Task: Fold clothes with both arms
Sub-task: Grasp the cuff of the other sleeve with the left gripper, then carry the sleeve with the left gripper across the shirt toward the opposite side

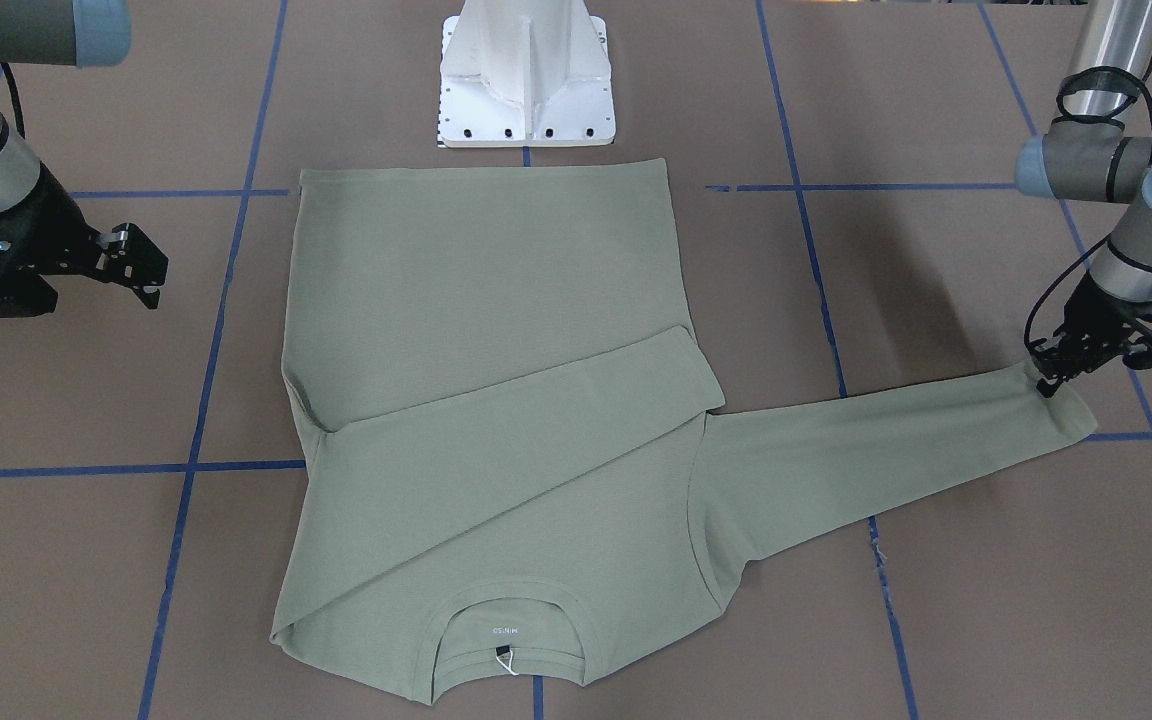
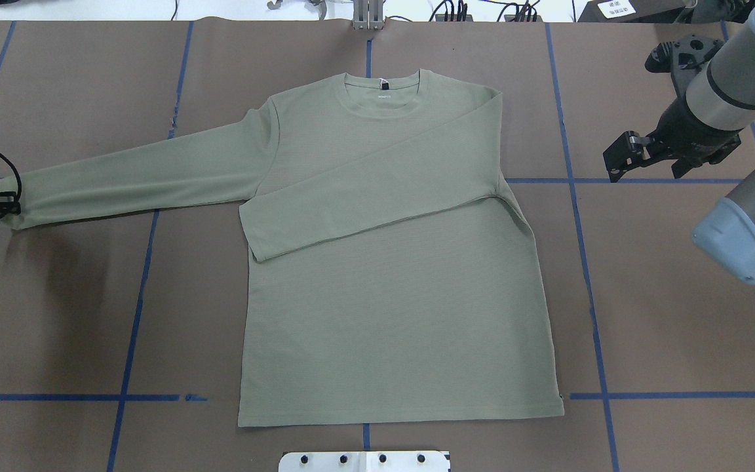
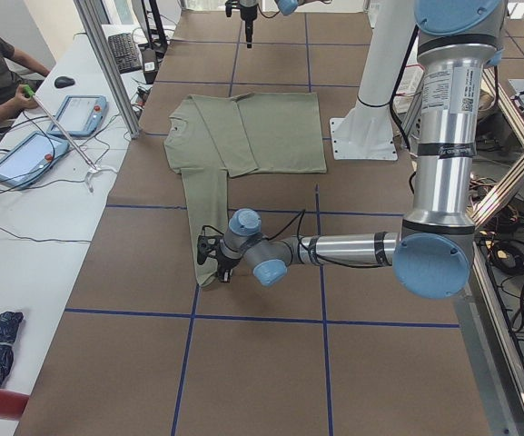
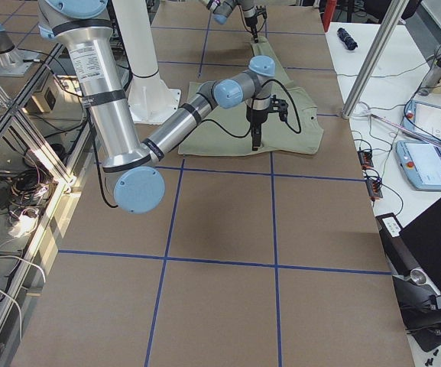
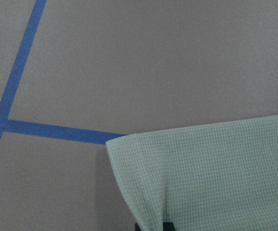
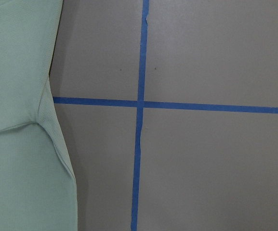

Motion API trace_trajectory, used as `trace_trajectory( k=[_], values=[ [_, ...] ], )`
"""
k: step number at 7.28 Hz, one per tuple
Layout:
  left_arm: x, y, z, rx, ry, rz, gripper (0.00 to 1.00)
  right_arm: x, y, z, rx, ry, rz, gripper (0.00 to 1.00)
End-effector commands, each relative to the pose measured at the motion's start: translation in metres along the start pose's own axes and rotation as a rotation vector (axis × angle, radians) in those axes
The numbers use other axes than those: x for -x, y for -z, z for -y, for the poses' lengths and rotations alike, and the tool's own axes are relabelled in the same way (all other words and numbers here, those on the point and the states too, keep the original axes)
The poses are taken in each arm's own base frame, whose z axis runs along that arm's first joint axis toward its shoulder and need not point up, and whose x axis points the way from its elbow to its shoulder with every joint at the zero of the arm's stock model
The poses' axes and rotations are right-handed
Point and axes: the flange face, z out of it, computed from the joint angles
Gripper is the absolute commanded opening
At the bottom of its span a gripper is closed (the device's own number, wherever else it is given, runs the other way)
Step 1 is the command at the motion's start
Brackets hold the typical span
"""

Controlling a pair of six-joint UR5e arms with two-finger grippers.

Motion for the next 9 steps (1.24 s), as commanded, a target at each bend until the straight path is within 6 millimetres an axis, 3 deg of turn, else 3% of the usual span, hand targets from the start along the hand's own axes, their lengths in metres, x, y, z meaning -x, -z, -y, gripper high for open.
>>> trace_trajectory(
  k=[1, 2, 5, 7, 8, 9],
  values=[
    [-0.033, 0.023, 0.010, -0.003, -0.003, -0.015, 0.00, -0.002, 0.001, 0.000, 0.000, -0.004, 0.002, 1.00],
    [-0.066, 0.046, 0.021, -0.002, -0.004, -0.014, 0.00, -0.004, 0.002, 0.000, 0.002, -0.008, 0.007, 1.00],
    [-0.221, 0.094, 0.098, -0.011, -0.004, -0.014, 0.00, -0.030, 0.000, -0.020, 0.016, -0.028, -0.003, 1.00],
    [-0.333, 0.137, 0.142, -0.004, 0.000, -0.022, 0.00, -0.058, -0.002, -0.052, 0.026, -0.039, -0.015, 1.00],
    [-0.395, 0.162, 0.162, -0.019, 0.065, -0.065, 0.00, -0.073, -0.005, -0.057, 0.019, -0.047, -0.014, 1.00],
    [-0.476, 0.177, 0.162, -0.007, 0.084, -0.128, 0.00, -0.085, -0.011, -0.061, 0.015, -0.043, -0.013, 1.00]
  ],
)
